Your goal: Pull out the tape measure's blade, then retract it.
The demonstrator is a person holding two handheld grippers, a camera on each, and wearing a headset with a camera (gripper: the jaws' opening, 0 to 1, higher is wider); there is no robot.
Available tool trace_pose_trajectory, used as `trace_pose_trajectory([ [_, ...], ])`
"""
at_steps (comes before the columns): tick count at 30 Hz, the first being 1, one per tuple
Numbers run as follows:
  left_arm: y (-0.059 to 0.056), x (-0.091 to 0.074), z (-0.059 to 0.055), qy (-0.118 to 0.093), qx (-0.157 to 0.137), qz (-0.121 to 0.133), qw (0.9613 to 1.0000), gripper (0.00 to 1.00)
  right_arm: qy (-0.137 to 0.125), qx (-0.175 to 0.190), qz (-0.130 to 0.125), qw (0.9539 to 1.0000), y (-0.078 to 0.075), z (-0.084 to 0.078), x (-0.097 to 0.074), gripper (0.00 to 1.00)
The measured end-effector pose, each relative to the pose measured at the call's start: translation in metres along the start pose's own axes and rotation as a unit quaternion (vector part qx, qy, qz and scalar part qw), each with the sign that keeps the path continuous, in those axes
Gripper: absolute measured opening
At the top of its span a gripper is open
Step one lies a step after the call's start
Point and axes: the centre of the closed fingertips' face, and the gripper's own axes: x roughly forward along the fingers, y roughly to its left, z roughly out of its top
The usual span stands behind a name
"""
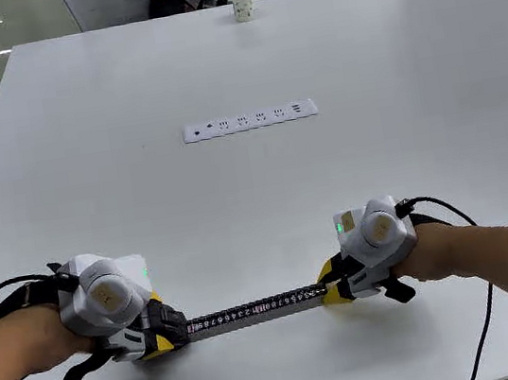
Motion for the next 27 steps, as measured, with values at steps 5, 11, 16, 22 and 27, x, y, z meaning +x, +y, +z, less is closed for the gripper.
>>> trace_pose_trajectory([
  [5,-0.001,0.000,0.000,0.001,0.000,-0.001,1.0000,0.32,-0.001,0.001,-0.001,1.0000,0.000,-0.002,-0.002,0.09],
  [11,-0.001,0.000,0.000,0.002,0.001,-0.001,1.0000,0.32,0.000,0.005,-0.002,1.0000,0.000,-0.004,-0.004,0.09],
  [16,-0.001,0.000,0.000,0.001,0.002,-0.001,1.0000,0.32,0.001,0.009,-0.002,1.0000,0.000,-0.007,-0.006,0.09],
  [22,-0.001,0.000,0.000,0.002,0.002,-0.001,1.0000,0.32,0.002,0.012,-0.002,0.9999,0.001,-0.011,-0.009,0.09],
  [27,-0.002,0.000,0.000,0.002,0.003,-0.001,1.0000,0.32,0.003,0.013,-0.003,0.9999,0.001,-0.012,-0.010,0.09],
])
